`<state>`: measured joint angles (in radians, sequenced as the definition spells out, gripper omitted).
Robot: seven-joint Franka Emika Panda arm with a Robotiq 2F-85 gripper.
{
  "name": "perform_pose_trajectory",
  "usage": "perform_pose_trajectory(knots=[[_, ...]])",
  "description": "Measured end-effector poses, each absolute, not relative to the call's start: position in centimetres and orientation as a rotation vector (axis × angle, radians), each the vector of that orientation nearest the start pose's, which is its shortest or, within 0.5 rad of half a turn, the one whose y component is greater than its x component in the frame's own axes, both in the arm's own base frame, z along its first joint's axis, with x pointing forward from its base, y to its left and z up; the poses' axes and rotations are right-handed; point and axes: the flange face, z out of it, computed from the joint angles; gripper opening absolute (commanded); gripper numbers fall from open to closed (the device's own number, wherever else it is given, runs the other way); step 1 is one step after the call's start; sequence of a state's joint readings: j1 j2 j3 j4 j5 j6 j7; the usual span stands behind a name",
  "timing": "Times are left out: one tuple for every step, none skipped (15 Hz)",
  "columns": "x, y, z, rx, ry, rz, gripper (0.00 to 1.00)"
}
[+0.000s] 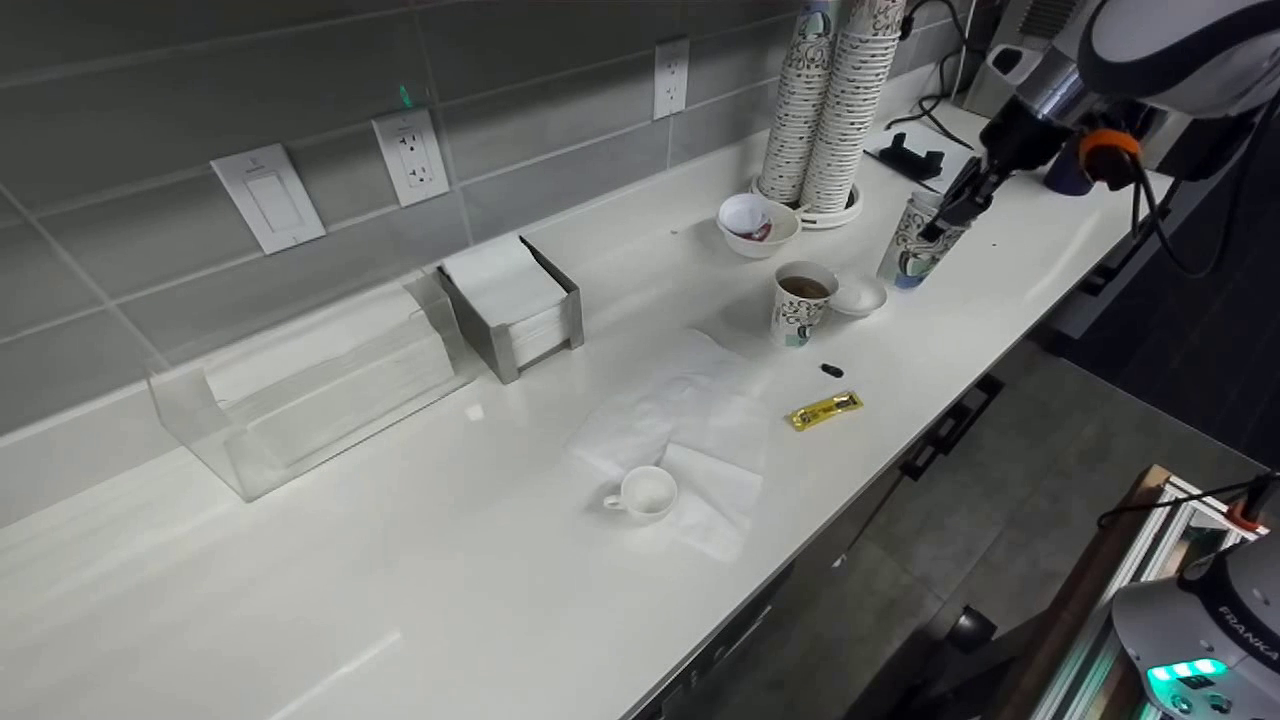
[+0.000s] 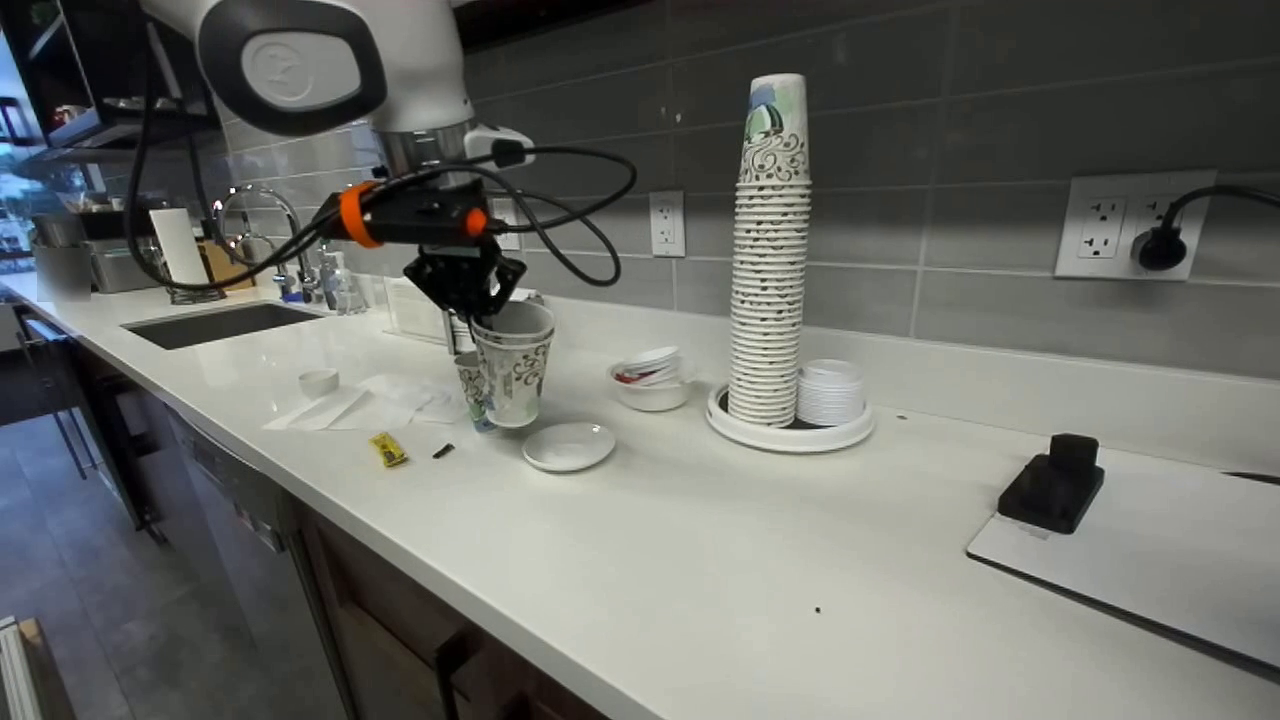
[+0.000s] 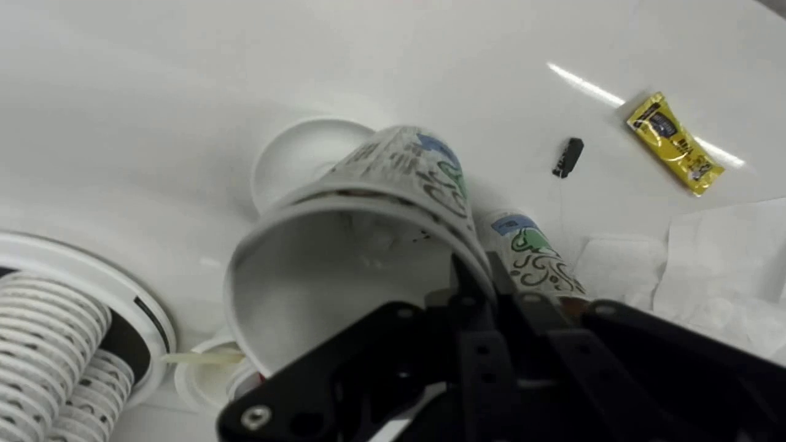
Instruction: Put the cup on the cup lid
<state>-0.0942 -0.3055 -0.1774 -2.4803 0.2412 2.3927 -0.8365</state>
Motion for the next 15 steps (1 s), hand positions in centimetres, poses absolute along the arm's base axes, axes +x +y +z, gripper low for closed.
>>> perform_pose_trajectory(knots=[[43.9, -10.9, 41.9, -2.96, -0.648, -0.506, 0.01], [43.9, -9.6, 41.6, -2.965, -0.691, -0.545, 0.01], [43.9, -8.3, 41.2, -2.969, -0.743, -0.572, 0.01], [44.0, -7.2, 40.8, -2.974, -0.798, -0.588, 0.01], [44.1, -6.2, 40.3, -2.986, -0.859, -0.581, 0.01], [44.3, -5.5, 40.0, -3.005, -0.911, -0.568, 0.01], [44.6, -5.0, 39.7, -3.027, -0.958, -0.555, 0.01], [44.9, -4.7, 39.4, -3.05, -0.998, -0.535, 0.01], [45.3, -4.6, 39.1, -3.071, -1.022, -0.521, 0.05], [45.5, -4.5, 38.8, -3.075, -1.02, -0.512, 0.01], [45.5, -4.5, 38.6, -3.074, -1.02, -0.507, 0.01], [45.5, -4.5, 38.6, -3.074, -1.02, -0.505, 0.01], [45.5, -4.5, 38.5, -3.073, -1.02, -0.501, 0.01], [45.5, -4.5, 38.3, -3.073, -1.018, -0.492, 0.01], [45.7, -4.5, 38.1, -3.074, -1.014, -0.481, 0.01]])
